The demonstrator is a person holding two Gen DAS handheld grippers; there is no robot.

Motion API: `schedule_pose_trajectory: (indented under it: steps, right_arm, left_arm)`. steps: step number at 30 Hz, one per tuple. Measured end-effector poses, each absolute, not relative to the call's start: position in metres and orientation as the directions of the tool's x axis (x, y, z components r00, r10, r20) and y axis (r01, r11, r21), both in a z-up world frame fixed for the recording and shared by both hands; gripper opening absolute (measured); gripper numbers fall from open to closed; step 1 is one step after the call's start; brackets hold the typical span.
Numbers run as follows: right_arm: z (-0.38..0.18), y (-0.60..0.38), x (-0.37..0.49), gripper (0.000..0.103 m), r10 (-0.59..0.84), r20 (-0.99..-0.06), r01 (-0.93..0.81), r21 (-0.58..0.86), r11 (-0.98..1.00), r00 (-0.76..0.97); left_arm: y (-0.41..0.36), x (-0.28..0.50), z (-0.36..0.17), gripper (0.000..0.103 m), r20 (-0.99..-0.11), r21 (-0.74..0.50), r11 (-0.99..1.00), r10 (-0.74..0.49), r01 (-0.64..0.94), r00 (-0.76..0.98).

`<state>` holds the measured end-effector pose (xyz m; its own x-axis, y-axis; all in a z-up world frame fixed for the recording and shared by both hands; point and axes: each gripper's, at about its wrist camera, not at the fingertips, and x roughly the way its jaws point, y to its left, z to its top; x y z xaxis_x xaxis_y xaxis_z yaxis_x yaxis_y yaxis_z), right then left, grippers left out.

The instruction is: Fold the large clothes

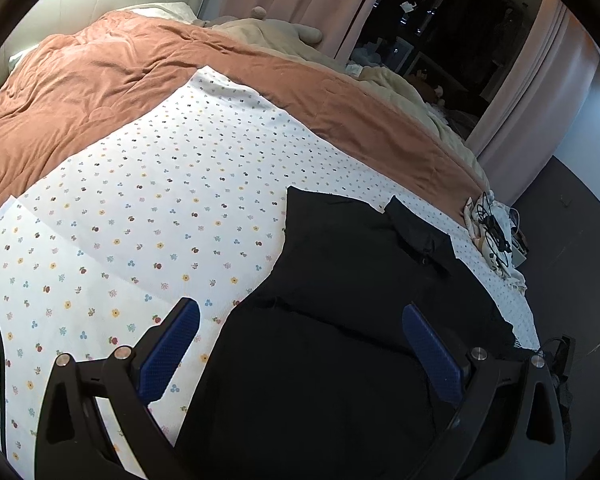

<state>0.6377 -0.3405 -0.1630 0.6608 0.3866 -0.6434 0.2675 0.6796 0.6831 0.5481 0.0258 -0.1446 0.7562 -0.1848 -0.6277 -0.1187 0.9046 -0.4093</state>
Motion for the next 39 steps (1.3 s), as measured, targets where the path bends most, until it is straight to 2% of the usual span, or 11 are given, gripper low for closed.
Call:
schedule_pose_trajectory:
  steps: [2, 8, 19, 21, 24, 25, 27, 28, 29, 33, 39]
  right_arm:
    - [-0.172, -0.347, 0.644, 0.016, 0.404, -0.642, 0.285, 0.701, 0.654, 0.652]
    - [-0.182, -0.354, 0.663, 0.013, 0.414, -0.644, 0.297, 0.708, 0.641, 0.643]
    - [-0.184, -0.359, 0.699, 0.013, 0.419, -0.612, 0.252, 0.720, 0.647, 0.670]
    - [-0.183, -0.359, 0.697, 0.017, 0.431, -0.598, 0.238, 0.730, 0.640, 0.675]
    - [-0.181, -0.357, 0.689, 0.017, 0.442, -0.594, 0.237, 0.738, 0.632, 0.672]
    - [-0.178, -0.358, 0.687, 0.021, 0.433, -0.594, 0.239, 0.735, 0.634, 0.678]
    - [-0.168, -0.366, 0.676, 0.055, 0.396, -0.590, 0.243, 0.723, 0.646, 0.704]
    - [-0.162, -0.370, 0.670, 0.086, 0.379, -0.579, 0.240, 0.723, 0.647, 0.721]
    - [-0.156, -0.374, 0.663, 0.090, 0.358, -0.568, 0.240, 0.722, 0.649, 0.741]
    - [-0.143, -0.399, 0.618, 0.090, 0.252, -0.537, 0.272, 0.712, 0.648, 0.805]
    - [-0.145, -0.436, 0.575, 0.090, 0.107, -0.547, 0.373, 0.688, 0.622, 0.830]
  left_arm:
    - [0.025, 0.549, -0.147, 0.103, -0.633, -0.407, 0.905, -0.185, -0.120, 0.751]
    - [0.027, 0.553, -0.150, 0.103, -0.643, -0.395, 0.909, -0.170, -0.133, 0.747]
    - [0.027, 0.558, -0.154, 0.103, -0.652, -0.392, 0.909, -0.168, -0.140, 0.739]
    - [0.026, 0.559, -0.153, 0.103, -0.652, -0.387, 0.912, -0.166, -0.137, 0.740]
    - [0.024, 0.559, -0.152, 0.103, -0.653, -0.377, 0.916, -0.157, -0.138, 0.741]
    - [0.023, 0.559, -0.151, 0.103, -0.651, -0.378, 0.916, -0.159, -0.136, 0.742]
    - [0.022, 0.557, -0.149, 0.103, -0.647, -0.378, 0.917, -0.164, -0.127, 0.745]
    - [0.021, 0.556, -0.148, 0.103, -0.643, -0.377, 0.918, -0.165, -0.123, 0.748]
    - [0.020, 0.555, -0.146, 0.103, -0.639, -0.377, 0.919, -0.164, -0.119, 0.751]
    - [0.019, 0.552, -0.142, 0.103, -0.627, -0.391, 0.914, -0.178, -0.109, 0.759]
    - [0.014, 0.549, -0.138, 0.103, -0.619, -0.392, 0.916, -0.190, -0.091, 0.762]
